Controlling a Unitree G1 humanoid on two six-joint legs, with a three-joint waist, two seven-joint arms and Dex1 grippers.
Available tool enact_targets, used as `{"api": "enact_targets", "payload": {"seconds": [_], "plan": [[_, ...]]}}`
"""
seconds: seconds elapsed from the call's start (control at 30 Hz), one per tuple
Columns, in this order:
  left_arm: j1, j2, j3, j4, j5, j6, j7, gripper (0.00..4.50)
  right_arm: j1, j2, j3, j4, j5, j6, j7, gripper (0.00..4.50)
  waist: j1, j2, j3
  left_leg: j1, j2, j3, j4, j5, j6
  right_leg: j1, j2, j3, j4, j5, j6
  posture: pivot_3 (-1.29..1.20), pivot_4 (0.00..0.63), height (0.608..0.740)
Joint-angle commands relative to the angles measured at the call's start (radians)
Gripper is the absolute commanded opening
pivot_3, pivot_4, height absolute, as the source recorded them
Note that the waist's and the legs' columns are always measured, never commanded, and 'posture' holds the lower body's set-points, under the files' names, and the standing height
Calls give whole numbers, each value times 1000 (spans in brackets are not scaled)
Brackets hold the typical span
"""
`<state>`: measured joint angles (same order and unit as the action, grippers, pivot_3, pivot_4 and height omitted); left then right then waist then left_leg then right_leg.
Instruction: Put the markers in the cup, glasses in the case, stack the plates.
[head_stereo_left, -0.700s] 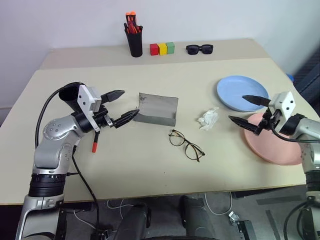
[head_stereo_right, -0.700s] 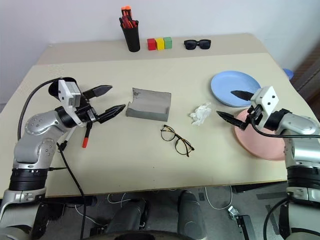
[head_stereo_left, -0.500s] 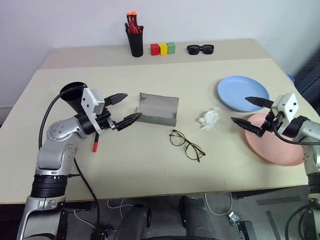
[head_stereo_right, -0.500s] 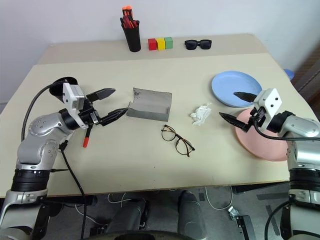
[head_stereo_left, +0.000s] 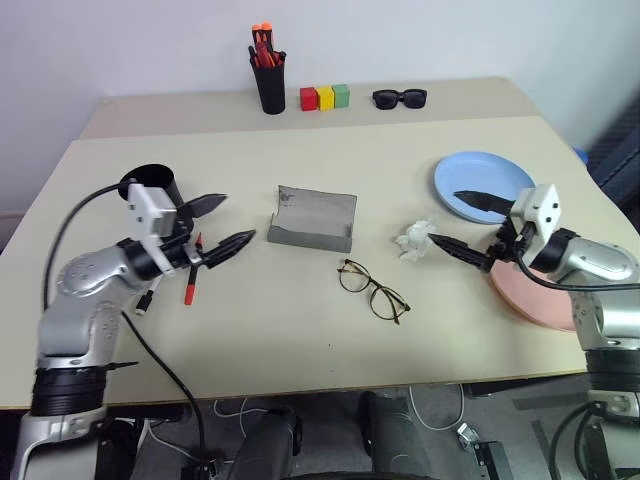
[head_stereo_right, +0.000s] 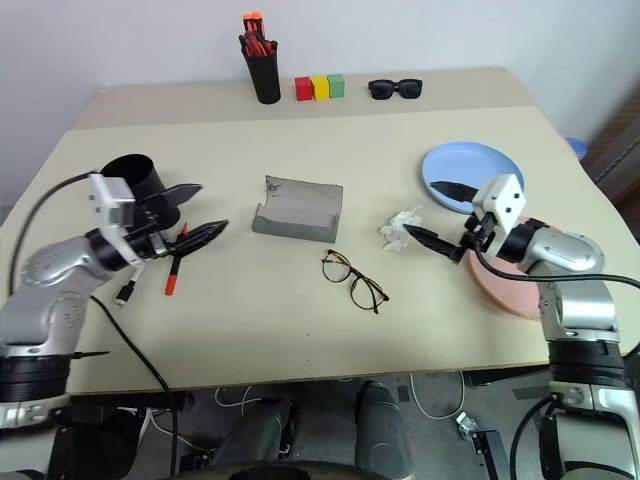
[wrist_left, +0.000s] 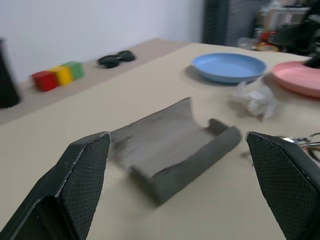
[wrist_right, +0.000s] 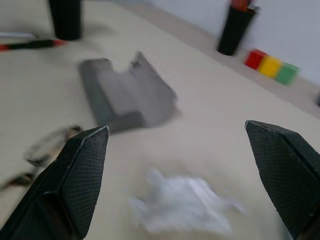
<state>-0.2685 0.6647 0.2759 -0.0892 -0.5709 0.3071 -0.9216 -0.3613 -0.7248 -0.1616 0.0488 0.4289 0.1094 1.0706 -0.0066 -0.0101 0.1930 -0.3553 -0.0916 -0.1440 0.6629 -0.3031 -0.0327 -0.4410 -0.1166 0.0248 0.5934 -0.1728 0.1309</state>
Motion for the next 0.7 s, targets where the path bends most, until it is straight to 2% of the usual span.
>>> {"api": "enact_targets", "payload": {"seconds": [0.03,0.13,0.27,0.43,0.53,0.6,0.7], "plan": [[7,25,63,-82,-70,105,64,4500,-5,-11,1,-113,57,62,14,4468,2,-1,0,0,0,0,0,0,0,0,0,0,0,0,0,0,150,740],[77,82,98,-197,-125,276,128,4500,-7,0,35,-182,65,104,18,4468,-7,-1,0,0,0,0,0,0,0,0,0,0,0,0,0,0,150,740],[186,145,138,-307,-118,431,238,4500,-13,28,55,-227,79,140,-7,4468,-13,0,0,0,1,0,-1,-1,1,-2,1,0,1,0,0,0,150,740],[236,132,204,-358,-65,560,443,4500,0,26,60,-211,69,120,12,4468,-2,-1,0,0,1,0,0,-1,1,-1,1,0,0,0,0,0,150,740],[274,148,266,-412,-2,723,593,4500,29,29,75,-236,68,116,25,4468,-5,-2,0,0,1,0,0,-1,1,-1,1,0,0,0,0,0,150,740],[283,162,322,-391,-50,822,577,4500,35,46,82,-247,72,121,14,4468,-8,-2,0,0,1,0,-1,-1,1,-1,1,0,0,0,0,0,150,740],[321,183,340,-357,-77,915,536,4500,38,65,99,-263,68,122,4,4468,-9,-2,0,1,1,1,-1,-1,0,-1,1,0,1,0,0,0,150,740]]}}
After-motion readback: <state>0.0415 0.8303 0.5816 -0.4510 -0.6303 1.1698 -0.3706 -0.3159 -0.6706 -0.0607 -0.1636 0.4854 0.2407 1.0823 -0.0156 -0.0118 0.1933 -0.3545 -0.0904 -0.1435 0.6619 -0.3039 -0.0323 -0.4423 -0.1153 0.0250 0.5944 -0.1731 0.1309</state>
